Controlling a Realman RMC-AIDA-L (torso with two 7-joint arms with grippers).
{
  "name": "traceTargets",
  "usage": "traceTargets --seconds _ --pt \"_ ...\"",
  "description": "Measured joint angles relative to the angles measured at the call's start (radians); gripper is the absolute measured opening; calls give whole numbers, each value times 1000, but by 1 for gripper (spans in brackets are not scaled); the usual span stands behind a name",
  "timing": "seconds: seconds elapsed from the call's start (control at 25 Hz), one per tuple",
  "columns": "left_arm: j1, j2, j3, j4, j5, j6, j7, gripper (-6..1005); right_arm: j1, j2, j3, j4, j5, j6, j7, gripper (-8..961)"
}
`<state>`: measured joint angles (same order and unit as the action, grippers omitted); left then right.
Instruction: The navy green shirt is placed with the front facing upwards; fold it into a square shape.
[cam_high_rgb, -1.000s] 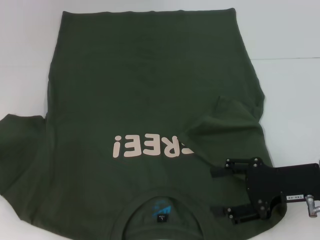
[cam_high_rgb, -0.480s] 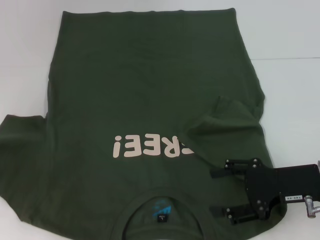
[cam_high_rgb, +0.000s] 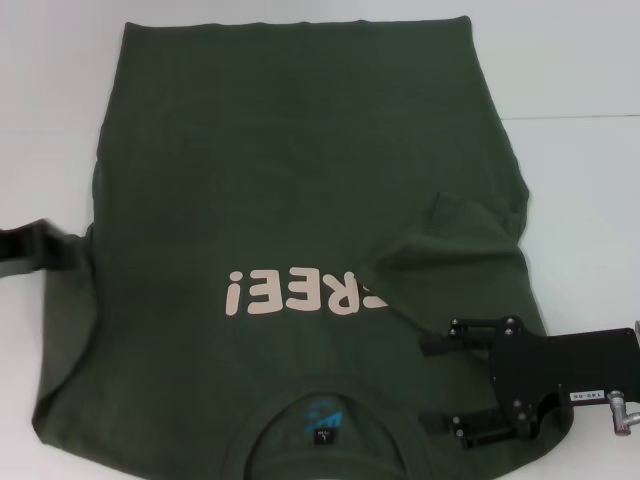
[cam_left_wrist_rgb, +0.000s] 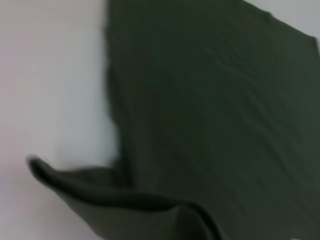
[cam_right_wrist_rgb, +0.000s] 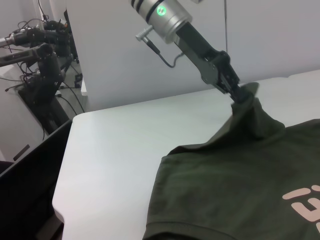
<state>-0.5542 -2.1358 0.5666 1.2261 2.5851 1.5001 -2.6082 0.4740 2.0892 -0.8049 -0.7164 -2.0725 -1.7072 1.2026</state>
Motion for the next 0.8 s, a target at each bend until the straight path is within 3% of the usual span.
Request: traceTargets --seconds 0.48,0.8 --pt "-67 -23 78 -195 -82 -121 16 71 0 0 2 0 -4 0 0 881" --pt "-93 -17 81 -279 -96 -183 28 73 -5 0 0 0 -5 0 -3 881"
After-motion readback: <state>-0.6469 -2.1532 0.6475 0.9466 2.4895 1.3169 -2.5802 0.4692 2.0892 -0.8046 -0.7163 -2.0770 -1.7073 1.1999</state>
